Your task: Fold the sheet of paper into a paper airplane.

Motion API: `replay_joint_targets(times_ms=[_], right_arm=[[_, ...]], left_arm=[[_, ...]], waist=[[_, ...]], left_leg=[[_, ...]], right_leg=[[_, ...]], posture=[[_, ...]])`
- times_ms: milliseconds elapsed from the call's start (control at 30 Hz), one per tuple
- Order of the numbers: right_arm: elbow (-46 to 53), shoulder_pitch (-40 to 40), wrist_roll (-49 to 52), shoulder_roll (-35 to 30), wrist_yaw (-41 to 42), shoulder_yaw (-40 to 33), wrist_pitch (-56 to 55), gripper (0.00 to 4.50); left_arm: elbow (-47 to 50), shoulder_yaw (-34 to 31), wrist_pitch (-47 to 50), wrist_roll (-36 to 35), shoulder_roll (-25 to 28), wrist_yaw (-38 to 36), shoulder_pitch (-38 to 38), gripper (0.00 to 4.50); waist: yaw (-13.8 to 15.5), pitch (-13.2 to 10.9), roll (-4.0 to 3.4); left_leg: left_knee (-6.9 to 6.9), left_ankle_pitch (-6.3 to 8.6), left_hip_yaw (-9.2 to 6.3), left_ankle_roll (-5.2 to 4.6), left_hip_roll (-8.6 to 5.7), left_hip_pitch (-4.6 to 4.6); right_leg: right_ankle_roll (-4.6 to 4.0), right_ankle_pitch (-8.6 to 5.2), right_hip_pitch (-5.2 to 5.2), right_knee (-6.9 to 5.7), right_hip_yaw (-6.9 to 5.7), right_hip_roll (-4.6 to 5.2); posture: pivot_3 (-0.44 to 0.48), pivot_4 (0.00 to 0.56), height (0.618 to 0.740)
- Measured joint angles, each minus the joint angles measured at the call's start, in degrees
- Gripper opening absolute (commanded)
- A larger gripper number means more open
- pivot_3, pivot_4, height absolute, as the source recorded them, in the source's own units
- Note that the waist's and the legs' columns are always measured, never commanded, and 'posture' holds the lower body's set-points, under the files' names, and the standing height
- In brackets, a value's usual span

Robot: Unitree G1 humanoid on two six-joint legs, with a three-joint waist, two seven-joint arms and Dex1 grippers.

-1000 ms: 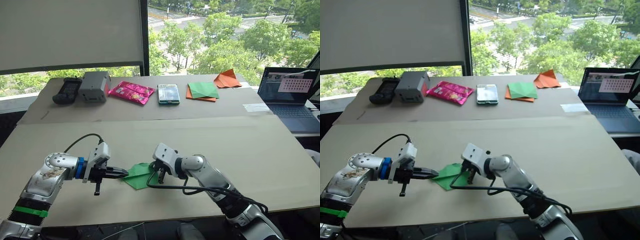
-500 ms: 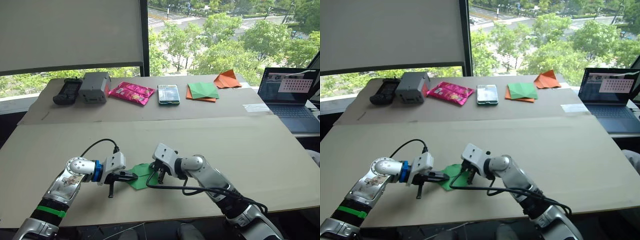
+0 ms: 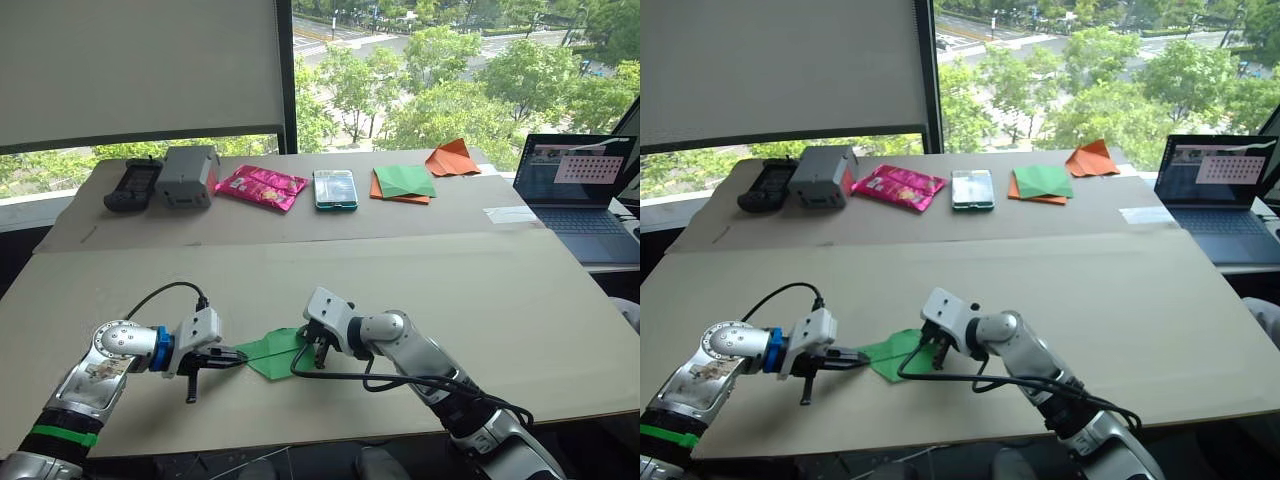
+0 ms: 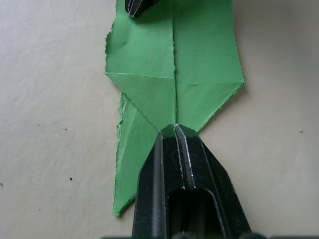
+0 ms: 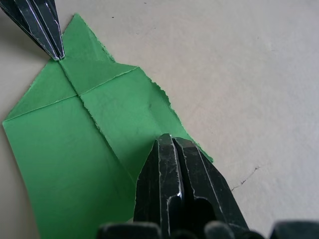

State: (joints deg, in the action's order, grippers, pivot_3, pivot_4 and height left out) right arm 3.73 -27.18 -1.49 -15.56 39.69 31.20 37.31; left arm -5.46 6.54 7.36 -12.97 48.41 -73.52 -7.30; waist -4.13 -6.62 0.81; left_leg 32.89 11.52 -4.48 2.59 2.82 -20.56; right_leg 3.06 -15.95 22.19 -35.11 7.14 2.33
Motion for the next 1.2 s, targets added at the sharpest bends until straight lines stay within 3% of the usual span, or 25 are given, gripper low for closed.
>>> replay_joint_targets(times_ms=[367, 533, 667, 833, 1033, 1200], right_arm=[[0.24, 0.0, 0.02, 0.03, 0.07, -0.1, -0.01, 0.01], [6.08, 3.56, 3.39, 0.51, 0.4, -3.47, 1.08, 0.01], [13.52, 3.75, 7.47, 0.15, 1.37, -7.35, 3.24, 0.01], [18.94, 3.72, 11.92, -0.65, 0.8, -12.74, 7.34, 1.55], [14.28, 3.71, 11.88, -5.1, 2.64, -12.82, 6.23, 3.58], [4.11, -1.25, 11.47, -5.13, 6.0, -10.17, 1.6, 3.58]], left_arm=[[1.47, -2.23, 1.16, -1.67, 0.71, 1.26, 1.8, 0.0], [9.32, -9.39, 13.99, -11.52, 1.19, 2.36, 5.55, 0.0], [16.62, -16.64, 21.7, -18.51, 3.47, 3.76, 7.67, 0.0], [19.49, -18.94, 24.2, -20.41, 2.31, 6.98, 11.25, 0.0], [20.34, -18.83, 24.11, -20.31, 0.41, 9.42, 13.65, 0.0], [20.81, -18.05, 24.1, -20.33, -0.45, 10.14, 13.47, 0.0]], waist=[[0.02, -0.05, 0.02], [0.11, -0.66, 0.49], [0.17, -1.02, 0.42], [0.23, -1.05, 0.44], [0.34, -1.15, 0.59], [0.12, -1.19, 0.53]], left_leg=[[-0.06, 0.08, 0.01, 0.13, 0.0, 0.01], [-0.05, -0.01, 0.0, -0.01, 0.04, -0.55], [-0.03, -0.02, 0.0, -0.01, 0.03, -0.52], [-0.04, 0.1, 0.0, 0.19, 0.02, -0.5], [-0.03, 0.22, 0.02, 0.41, -0.01, -0.52], [-0.03, 0.05, 0.04, 0.12, -0.01, -0.5]], right_leg=[[-0.01, 0.0, 0.05, 0.0, -0.01, 0.02], [0.01, 0.01, 0.46, 0.03, -0.04, 0.02], [0.07, 0.07, 0.34, 0.09, -0.05, 0.04], [0.04, 0.05, 0.35, 0.16, -0.06, 0.07], [0.03, 0.05, 0.38, 0.2, -0.07, 0.12], [0.02, 0.06, 0.37, 0.17, -0.07, 0.11]], posture=[[0.0, 0.15, 0.74], [0.0, 0.15, 0.74], [0.0, 0.15, 0.74], [0.0, 0.15, 0.74], [0.0, 0.15, 0.74], [0.0, 0.15, 0.74]])
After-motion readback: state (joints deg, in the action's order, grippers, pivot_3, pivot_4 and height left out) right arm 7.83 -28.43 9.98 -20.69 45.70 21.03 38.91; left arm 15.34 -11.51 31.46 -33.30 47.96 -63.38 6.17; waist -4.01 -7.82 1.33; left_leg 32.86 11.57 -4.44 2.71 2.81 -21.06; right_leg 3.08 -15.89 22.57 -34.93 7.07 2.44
